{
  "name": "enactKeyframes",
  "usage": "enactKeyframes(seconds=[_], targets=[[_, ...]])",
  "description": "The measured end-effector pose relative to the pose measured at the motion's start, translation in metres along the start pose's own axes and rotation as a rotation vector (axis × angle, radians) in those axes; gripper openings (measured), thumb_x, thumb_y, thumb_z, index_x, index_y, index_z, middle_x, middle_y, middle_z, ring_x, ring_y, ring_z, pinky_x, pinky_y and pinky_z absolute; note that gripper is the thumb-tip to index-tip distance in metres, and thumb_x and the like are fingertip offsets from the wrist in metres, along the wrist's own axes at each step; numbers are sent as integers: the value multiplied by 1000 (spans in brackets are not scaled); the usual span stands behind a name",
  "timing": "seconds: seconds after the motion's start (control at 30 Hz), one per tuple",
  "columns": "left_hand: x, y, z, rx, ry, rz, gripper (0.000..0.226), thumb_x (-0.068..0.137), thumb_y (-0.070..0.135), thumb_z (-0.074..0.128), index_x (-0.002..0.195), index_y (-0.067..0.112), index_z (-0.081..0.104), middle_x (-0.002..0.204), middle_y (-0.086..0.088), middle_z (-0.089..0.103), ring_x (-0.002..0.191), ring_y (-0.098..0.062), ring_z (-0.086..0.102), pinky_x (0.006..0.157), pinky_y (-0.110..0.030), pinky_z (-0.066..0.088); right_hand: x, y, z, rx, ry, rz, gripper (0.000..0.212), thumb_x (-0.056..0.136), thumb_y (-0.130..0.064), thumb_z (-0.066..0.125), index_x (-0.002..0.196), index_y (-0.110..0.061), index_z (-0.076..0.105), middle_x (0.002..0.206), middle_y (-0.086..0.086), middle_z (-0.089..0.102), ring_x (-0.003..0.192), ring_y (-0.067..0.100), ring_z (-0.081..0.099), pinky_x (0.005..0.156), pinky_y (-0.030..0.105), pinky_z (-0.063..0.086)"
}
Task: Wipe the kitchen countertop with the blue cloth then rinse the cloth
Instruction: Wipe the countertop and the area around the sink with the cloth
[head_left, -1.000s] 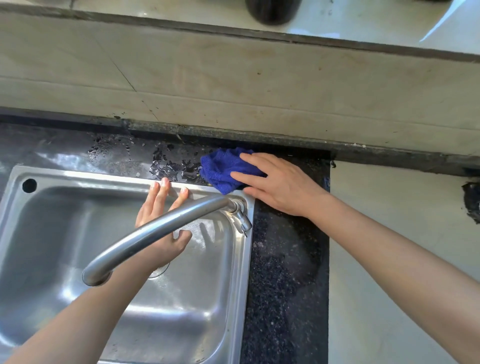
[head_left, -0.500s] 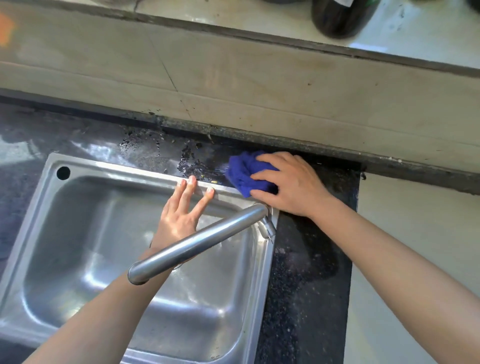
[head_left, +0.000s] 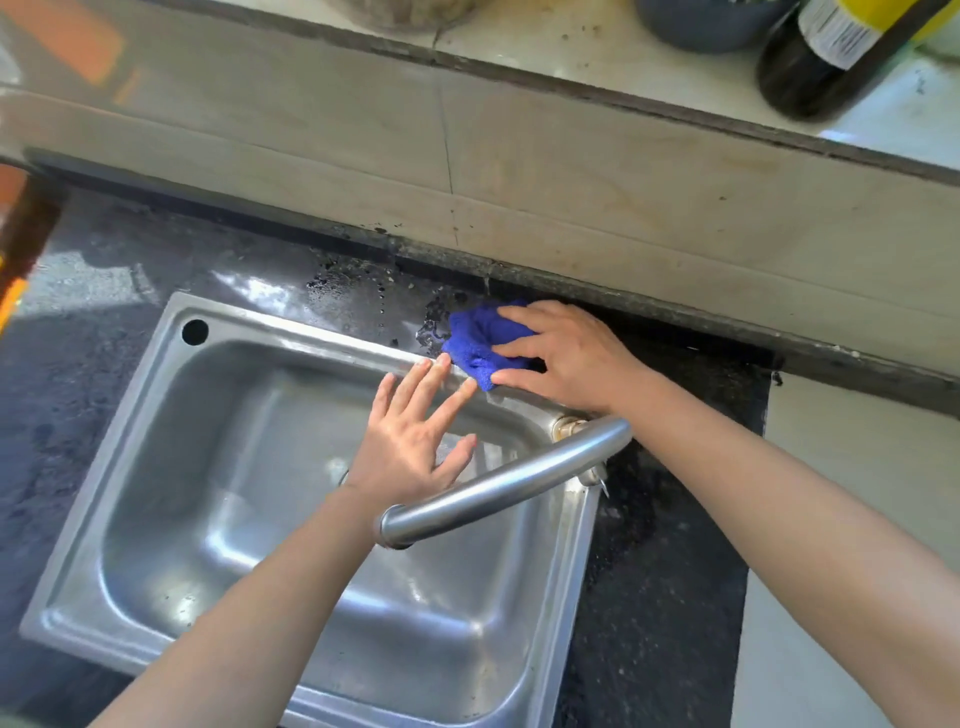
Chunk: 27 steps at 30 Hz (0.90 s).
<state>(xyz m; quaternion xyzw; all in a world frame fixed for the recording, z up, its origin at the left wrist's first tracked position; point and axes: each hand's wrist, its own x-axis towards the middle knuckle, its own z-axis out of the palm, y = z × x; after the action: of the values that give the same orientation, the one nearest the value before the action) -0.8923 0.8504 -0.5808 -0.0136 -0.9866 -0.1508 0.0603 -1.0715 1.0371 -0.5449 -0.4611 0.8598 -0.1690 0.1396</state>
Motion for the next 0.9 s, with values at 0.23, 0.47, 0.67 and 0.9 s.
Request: enactKeyframes(seconds=[0.23, 0.47, 0.67, 0.9], targets=[[13, -72, -37, 108, -68, -517, 101, 90, 78, 29, 157, 2, 22, 164, -26, 10, 153, -38, 7, 122, -53, 14, -55, 29, -19, -63, -4, 6, 50, 87, -65, 52, 105, -27, 79, 140, 3, 60, 124, 30, 58, 96, 45, 53], [21, -94, -26, 99, -133, -592, 116, 84, 85, 25, 157, -3, 8, 164, -27, 1, 153, -40, -3, 123, -53, 6, 0, -1, 4, -69, 26, -125, 45, 95, -51, 47, 112, -23, 77, 144, 9, 55, 128, 36, 56, 106, 47, 47], [18, -97, -23, 87, -94, -573, 112, 84, 83, 32, 156, -1, 16, 163, -28, 8, 152, -43, 2, 122, -53, 9, 81, -38, 12, -58, -79, -273, 35, 97, -45, 53, 114, -22, 74, 150, 13, 49, 130, 35, 53, 108, 45, 44], [19, -96, -24, 85, -81, -578, 110, 85, 82, 33, 158, 2, 12, 164, -27, 2, 153, -41, -4, 124, -52, 4, -8, 18, -7, -32, -25, -172, 39, 97, -49, 52, 118, -24, 74, 146, 7, 54, 132, 28, 54, 105, 44, 49]])
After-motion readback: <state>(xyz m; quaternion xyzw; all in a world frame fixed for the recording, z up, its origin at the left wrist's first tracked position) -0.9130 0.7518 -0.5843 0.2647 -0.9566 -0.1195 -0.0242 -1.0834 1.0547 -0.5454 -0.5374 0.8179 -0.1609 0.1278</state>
